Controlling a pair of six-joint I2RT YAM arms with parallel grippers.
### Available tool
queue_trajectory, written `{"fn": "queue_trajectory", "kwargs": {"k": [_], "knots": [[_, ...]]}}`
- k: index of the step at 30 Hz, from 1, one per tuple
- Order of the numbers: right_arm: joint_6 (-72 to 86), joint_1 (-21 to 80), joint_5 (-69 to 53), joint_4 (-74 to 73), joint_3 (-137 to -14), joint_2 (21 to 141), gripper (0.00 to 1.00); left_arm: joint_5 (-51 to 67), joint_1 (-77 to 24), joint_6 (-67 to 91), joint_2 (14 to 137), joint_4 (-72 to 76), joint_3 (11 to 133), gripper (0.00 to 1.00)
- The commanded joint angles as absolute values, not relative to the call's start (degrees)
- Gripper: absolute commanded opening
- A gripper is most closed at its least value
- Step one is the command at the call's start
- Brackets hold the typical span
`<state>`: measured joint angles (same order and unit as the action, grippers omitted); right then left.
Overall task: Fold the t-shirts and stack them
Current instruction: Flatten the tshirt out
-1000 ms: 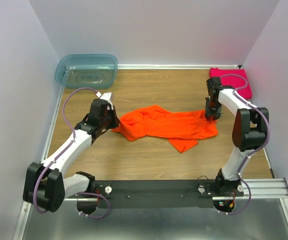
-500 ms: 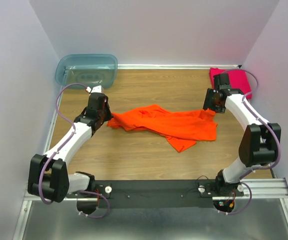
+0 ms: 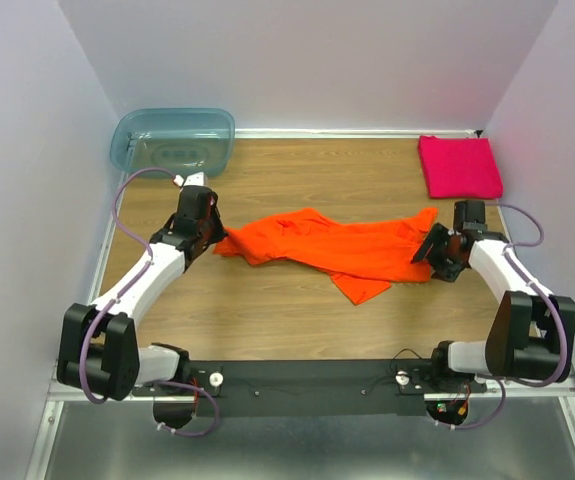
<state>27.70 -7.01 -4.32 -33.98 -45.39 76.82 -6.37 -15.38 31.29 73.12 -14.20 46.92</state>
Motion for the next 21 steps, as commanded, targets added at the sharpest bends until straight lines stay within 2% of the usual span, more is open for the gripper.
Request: {"fn": "queue_trajectory", "kwargs": {"k": [1,15,16,17,19,21], "knots": [[34.7,-8.0,-10.9,-27.3,-39.8,76.4,0.7,-5.5,-15.3,30.9,73.8,-13.4,47.5,0.0],[37.9,-8.1,-8.1,-20.2,-34.1,78.1,0.53,-9.1,-15.0,30.3,73.8,-13.4,48.8,0.0],[37.4,-8.2,-7.1,-20.0,-34.6,78.7,0.44,-9.4,-14.9,30.3,73.9,-12.7,49.0,0.0],[36.9,-8.1,-6.6,-19.7,-35.3,79.4,0.27,-9.8,-14.4,30.1,74.4,-12.4,49.4,0.0],[36.4,-8.2,-6.7,-20.0,-37.9,79.7,0.11,-10.5,-13.7,29.7,75.2,-12.2,51.8,0.0],[35.3,-8.2,-6.2,-21.2,-39.7,79.2,0.01,-11.4,-12.9,28.8,76.4,-13.4,54.3,0.0]]}}
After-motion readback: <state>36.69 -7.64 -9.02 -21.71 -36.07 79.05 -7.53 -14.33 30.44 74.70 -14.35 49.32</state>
